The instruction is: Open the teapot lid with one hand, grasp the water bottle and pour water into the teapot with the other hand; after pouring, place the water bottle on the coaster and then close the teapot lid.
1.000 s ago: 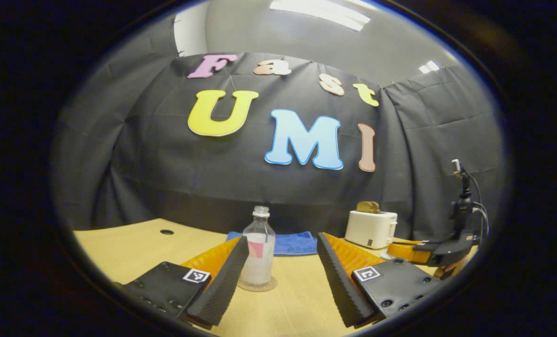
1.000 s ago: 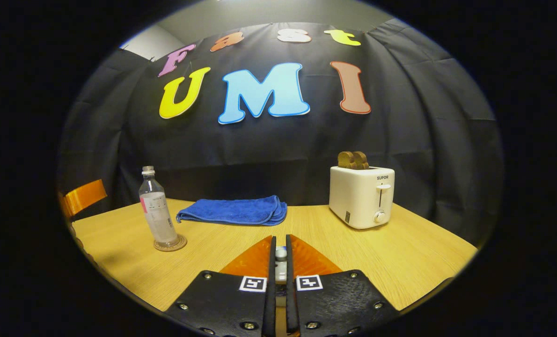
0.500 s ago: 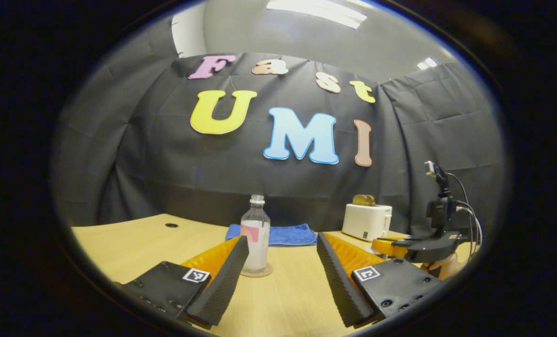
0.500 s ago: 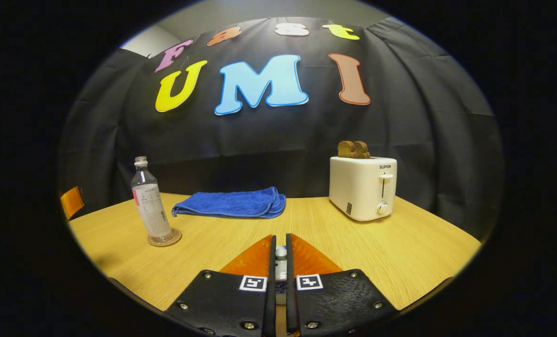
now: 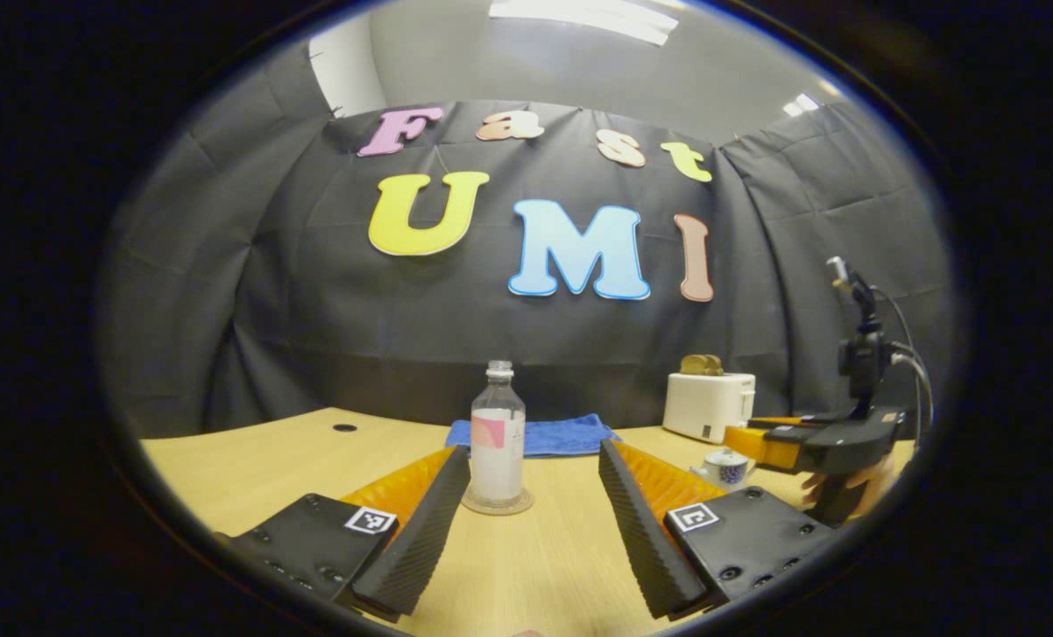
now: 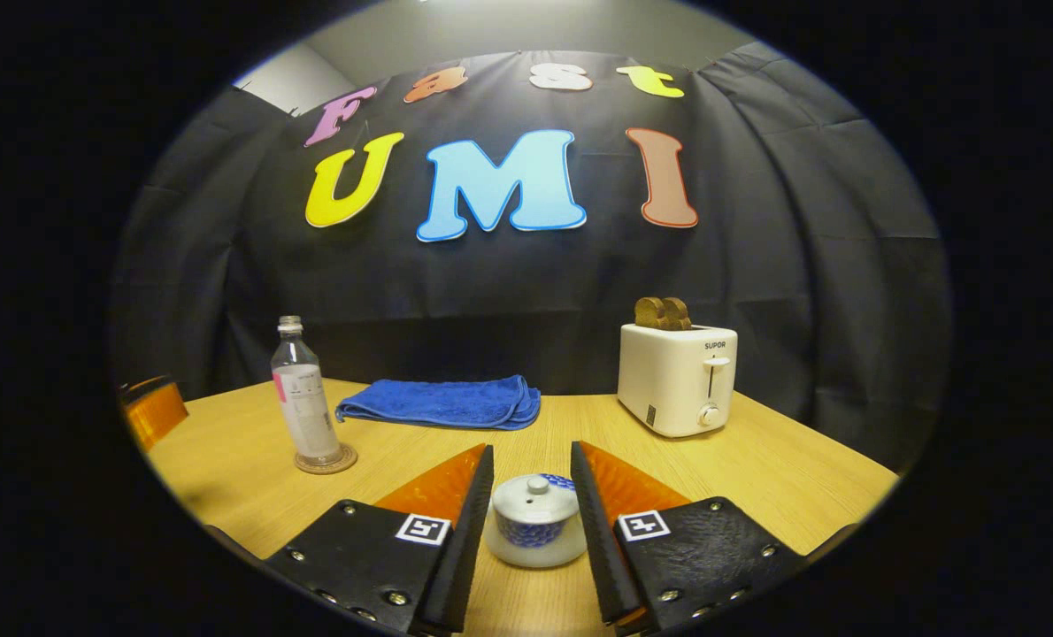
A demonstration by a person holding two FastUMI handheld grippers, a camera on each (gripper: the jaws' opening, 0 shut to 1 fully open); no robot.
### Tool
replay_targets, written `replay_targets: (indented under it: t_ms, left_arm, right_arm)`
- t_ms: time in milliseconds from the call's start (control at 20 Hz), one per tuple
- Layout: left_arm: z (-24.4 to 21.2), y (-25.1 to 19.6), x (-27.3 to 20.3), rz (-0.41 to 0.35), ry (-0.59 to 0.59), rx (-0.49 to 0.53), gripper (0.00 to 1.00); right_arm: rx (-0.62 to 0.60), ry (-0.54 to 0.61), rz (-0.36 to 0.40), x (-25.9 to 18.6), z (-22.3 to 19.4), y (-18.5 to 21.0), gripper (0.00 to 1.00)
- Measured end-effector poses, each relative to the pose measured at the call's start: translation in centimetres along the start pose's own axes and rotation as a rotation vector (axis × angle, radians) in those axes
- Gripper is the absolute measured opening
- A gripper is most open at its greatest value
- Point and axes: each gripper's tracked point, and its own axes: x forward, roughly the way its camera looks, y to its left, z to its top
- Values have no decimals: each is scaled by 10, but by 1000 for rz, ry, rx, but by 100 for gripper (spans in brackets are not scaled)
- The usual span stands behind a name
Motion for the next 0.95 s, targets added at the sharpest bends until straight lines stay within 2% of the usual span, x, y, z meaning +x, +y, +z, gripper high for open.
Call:
replay_targets:
  t_ms: [50,100,150,350,400,500,650,750,850,900,950]
  left_arm:
    - [-2,-3,-3,-1,6,12,100]
    - [-4,-9,-6,-6,10,18,100]
    - [-2,-14,-11,-13,11,20,100]
    - [8,-31,-31,-13,-15,10,100]
    - [11,-37,-37,-10,-23,-6,100]
    - [6,-39,-44,17,-28,-13,100]
    - [-8,-41,-39,41,-5,72,100]
    - [-13,-51,-37,13,21,47,100]
    - [-33,-49,-29,21,93,50,100]
    - [-42,-47,-34,52,141,52,100]
    - [-27,-39,-37,83,102,55,100]
  right_arm:
    - [4,-4,6,-19,0,4,55]
    - [5,-13,8,-36,0,8,68]
    - [-6,-24,-3,-54,-1,11,72]
    - [-55,-71,-51,-103,7,20,76]
    - [-49,-73,-46,-109,6,25,82]
    - [-47,-72,-24,-112,-3,38,83]
    - [-42,-42,-53,-101,-19,28,83]
    - [-2,-19,-50,-94,-24,25,83]
    - [12,-30,-63,-97,-25,25,83]
    - [-5,-28,-72,-96,-26,27,80]
    - [-9,-28,-73,-97,-25,30,84]
